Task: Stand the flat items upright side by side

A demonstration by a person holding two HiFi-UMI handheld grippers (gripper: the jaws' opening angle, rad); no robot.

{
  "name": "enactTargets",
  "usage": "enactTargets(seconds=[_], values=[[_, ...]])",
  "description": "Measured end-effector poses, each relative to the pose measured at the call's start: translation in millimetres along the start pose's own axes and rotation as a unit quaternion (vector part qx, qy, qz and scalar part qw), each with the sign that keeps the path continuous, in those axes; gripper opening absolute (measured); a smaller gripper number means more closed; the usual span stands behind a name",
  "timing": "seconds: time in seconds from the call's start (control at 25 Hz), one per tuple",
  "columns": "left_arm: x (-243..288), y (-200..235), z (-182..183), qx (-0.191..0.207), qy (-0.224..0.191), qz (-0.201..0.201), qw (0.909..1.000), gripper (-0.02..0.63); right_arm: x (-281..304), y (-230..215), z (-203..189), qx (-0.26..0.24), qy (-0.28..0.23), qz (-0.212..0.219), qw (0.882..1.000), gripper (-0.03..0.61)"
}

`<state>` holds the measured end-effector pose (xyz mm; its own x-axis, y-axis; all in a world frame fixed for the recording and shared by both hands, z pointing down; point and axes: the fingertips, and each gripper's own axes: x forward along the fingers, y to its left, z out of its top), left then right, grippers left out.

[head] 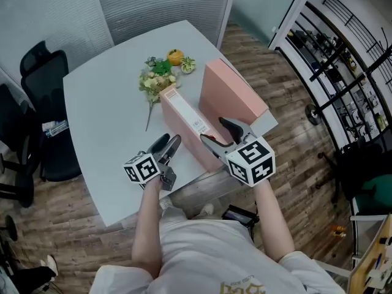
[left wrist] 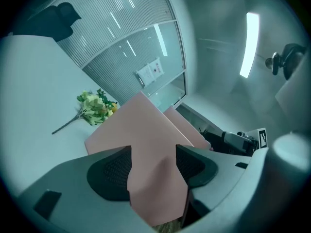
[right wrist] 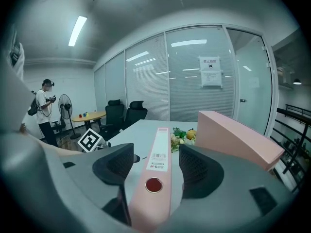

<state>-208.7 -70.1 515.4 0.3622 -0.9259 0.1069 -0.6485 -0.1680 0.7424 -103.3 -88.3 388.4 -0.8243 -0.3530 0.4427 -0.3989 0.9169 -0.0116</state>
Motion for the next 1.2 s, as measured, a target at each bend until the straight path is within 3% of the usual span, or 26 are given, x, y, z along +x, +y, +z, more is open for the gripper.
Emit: enactTargets(seconds=[0.52,0.84,1.2], values=[[11,25,21,-0.015,0.016,-0.049,0.9985,0.272,83,0,35,-0.039,0.043,-0.018,0.998,0.296],[22,38,17,-0.031,0.038,-0.074,0.9961,0.272,134,-9,19,-0.048,0.125,-0.022,0.991,0.302],[33,43,8,-0.052,0.048,-0.091,0.9934,0.272,164,-17,5,-0.031,0.18,-0.026,0.983,0.307]])
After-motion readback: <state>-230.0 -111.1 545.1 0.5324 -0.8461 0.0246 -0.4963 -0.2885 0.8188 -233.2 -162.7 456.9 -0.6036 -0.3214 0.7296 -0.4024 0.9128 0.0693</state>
